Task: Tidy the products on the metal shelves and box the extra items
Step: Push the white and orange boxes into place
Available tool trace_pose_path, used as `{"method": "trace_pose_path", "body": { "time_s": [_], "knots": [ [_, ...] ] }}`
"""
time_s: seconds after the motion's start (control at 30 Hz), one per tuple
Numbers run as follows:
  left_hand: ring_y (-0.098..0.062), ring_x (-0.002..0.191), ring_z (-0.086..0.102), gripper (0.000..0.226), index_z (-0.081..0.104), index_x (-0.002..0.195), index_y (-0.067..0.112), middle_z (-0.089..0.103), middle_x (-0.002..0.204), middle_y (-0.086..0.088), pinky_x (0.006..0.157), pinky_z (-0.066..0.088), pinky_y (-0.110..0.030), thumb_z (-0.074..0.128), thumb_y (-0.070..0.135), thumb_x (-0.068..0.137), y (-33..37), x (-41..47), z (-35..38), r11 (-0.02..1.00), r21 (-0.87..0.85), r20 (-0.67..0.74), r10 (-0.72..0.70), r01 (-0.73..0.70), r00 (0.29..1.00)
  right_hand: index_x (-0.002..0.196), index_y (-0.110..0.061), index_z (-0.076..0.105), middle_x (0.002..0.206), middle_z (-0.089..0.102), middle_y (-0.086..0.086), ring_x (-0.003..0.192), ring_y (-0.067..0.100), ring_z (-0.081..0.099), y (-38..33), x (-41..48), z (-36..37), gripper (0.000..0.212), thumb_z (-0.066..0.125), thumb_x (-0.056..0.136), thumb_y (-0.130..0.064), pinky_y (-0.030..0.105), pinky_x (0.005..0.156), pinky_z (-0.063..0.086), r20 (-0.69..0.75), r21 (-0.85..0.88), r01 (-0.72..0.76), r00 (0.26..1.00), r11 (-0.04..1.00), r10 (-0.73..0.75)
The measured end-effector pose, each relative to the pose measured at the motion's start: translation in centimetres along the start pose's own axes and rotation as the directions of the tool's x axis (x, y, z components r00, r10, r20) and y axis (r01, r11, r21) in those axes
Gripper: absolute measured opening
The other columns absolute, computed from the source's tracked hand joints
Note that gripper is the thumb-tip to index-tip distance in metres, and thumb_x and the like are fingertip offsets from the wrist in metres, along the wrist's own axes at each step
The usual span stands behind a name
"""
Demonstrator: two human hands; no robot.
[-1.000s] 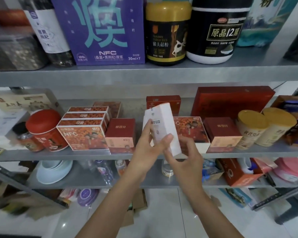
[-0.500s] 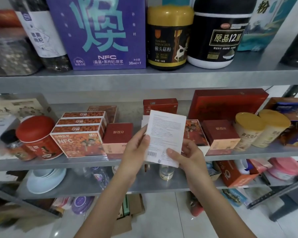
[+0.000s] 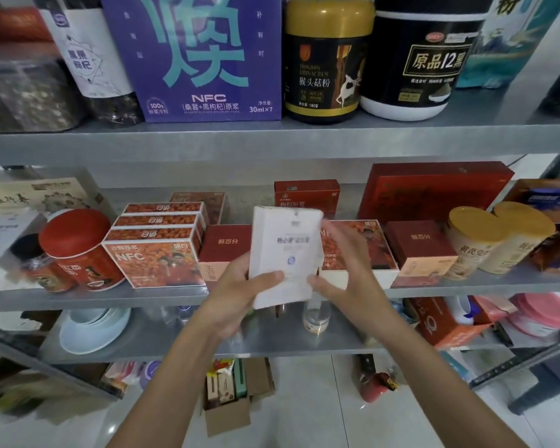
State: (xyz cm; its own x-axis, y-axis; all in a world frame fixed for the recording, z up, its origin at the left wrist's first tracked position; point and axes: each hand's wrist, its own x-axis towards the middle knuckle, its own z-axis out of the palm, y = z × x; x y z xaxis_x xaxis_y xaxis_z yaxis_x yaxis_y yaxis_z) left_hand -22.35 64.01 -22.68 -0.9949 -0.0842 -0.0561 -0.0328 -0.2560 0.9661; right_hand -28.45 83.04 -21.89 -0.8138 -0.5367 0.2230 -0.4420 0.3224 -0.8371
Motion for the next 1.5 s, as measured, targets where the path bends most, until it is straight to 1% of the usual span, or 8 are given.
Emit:
{"method": "trace_pose_path", "body": {
  "time_s": [0.1, 0.33, 0.43, 0.53, 0.63, 0.83, 1.1, 1.5],
  "knots": [
    [-0.022, 0.102, 0.070, 0.048, 0.060, 0.121, 0.012, 0.073, 0.112, -0.005, 0.074, 0.059, -0.029, 0.071, 0.003, 0.075, 0.1, -0.2, -1.0, 0.993, 0.119, -0.005, 0.013, -0.012, 1.000, 0.139, -0.048, 0.031, 0.133, 0.044, -0.030, 0.118, -0.015, 0.044, -0.4, 2.1, -1.7, 0.075, 0.074, 0.084, -0.020, 0.007, 0.091, 0.045, 0.061, 0.118, -0.082, 0.995, 0.990, 0.075],
    [-0.018, 0.114, 0.064, 0.047, 0.056, 0.131, 0.015, 0.069, 0.122, 0.003, 0.087, 0.056, -0.033, 0.068, 0.004, 0.087, 0.6, 0.5, -3.9, 0.912, 0.409, -0.081, 0.035, 0.001, 0.996, 0.086, -0.019, 0.052, 0.097, 0.073, -0.003, 0.085, 0.014, 0.071, -0.7, 5.0, -1.1, 0.029, 0.079, 0.078, -0.024, 0.037, 0.066, 0.060, 0.128, 0.117, -0.120, 0.986, 0.986, 0.104],
    [-0.018, 0.138, 0.040, 0.056, 0.037, 0.149, 0.025, 0.039, 0.153, 0.003, 0.113, 0.035, -0.040, 0.057, 0.031, 0.097, -0.8, 1.6, -5.8, 0.450, 0.892, -0.156, 0.224, 0.040, 0.962, 0.093, -0.018, 0.047, 0.095, 0.066, -0.011, 0.077, 0.007, 0.068, -0.9, 6.4, 0.3, 0.030, 0.072, 0.083, -0.032, 0.030, 0.054, 0.059, -0.144, 0.097, -0.139, 0.978, 0.986, 0.152],
    [-0.020, 0.150, -0.007, 0.071, 0.005, 0.157, 0.021, -0.004, 0.164, -0.002, 0.118, -0.001, -0.032, 0.046, 0.037, 0.101, -3.2, 2.7, -6.9, -0.058, 0.998, 0.001, 0.235, 0.013, 0.972, 0.106, -0.019, 0.036, 0.094, 0.056, -0.012, 0.071, 0.001, 0.060, -0.9, 7.7, 2.3, 0.037, 0.067, 0.089, -0.031, 0.025, 0.050, 0.053, -0.360, -0.028, -0.089, 0.930, 0.996, 0.073],
    [-0.027, 0.148, -0.018, 0.077, -0.011, 0.153, 0.014, -0.016, 0.159, -0.011, 0.115, -0.017, -0.035, 0.041, 0.040, 0.102, -5.7, 3.0, -7.7, -0.243, 0.970, 0.057, 0.180, -0.012, 0.982, 0.121, -0.018, 0.035, 0.099, 0.061, -0.002, 0.067, 0.009, 0.063, -0.9, 8.4, 4.7, 0.040, 0.062, 0.092, -0.026, 0.029, 0.045, 0.049, -0.411, -0.141, 0.024, 0.908, 0.990, -0.081],
    [-0.035, 0.150, 0.007, 0.083, 0.003, 0.154, 0.007, 0.010, 0.161, -0.021, 0.113, -0.013, -0.042, 0.059, 0.012, 0.093, -7.3, 3.3, -8.0, -0.258, 0.966, 0.050, 0.298, 0.030, 0.953, 0.142, -0.023, 0.046, 0.084, 0.066, 0.006, 0.062, 0.017, 0.058, -1.3, 10.0, 6.6, 0.049, 0.052, 0.094, -0.029, 0.034, 0.048, 0.052, -0.396, -0.633, 0.004, 0.858, 0.774, -0.327],
    [-0.036, 0.149, 0.013, 0.084, 0.010, 0.155, 0.006, 0.015, 0.160, -0.022, 0.114, -0.010, -0.043, 0.061, 0.003, 0.088, -7.2, 3.4, -8.2, -0.278, 0.960, 0.048, 0.291, 0.036, 0.956, 0.142, -0.023, 0.047, 0.098, 0.069, 0.010, 0.069, 0.019, 0.063, -1.0, 10.3, 6.9, 0.047, 0.051, 0.096, -0.029, 0.034, 0.051, 0.055, -0.486, -0.456, -0.089, 0.858, 0.885, -0.164],
    [-0.038, 0.146, 0.024, 0.082, 0.020, 0.153, 0.004, 0.025, 0.156, -0.025, 0.117, 0.003, -0.043, 0.064, 0.003, 0.085, -6.9, 3.2, -8.1, -0.274, 0.960, 0.045, 0.320, 0.047, 0.946, 0.135, -0.013, 0.056, 0.088, 0.070, 0.012, 0.083, 0.028, 0.064, -1.1, 11.1, 9.3, 0.044, 0.055, 0.094, -0.030, 0.037, 0.076, 0.048, -0.392, -0.714, -0.113, 0.882, 0.691, -0.261]
  ]
}}
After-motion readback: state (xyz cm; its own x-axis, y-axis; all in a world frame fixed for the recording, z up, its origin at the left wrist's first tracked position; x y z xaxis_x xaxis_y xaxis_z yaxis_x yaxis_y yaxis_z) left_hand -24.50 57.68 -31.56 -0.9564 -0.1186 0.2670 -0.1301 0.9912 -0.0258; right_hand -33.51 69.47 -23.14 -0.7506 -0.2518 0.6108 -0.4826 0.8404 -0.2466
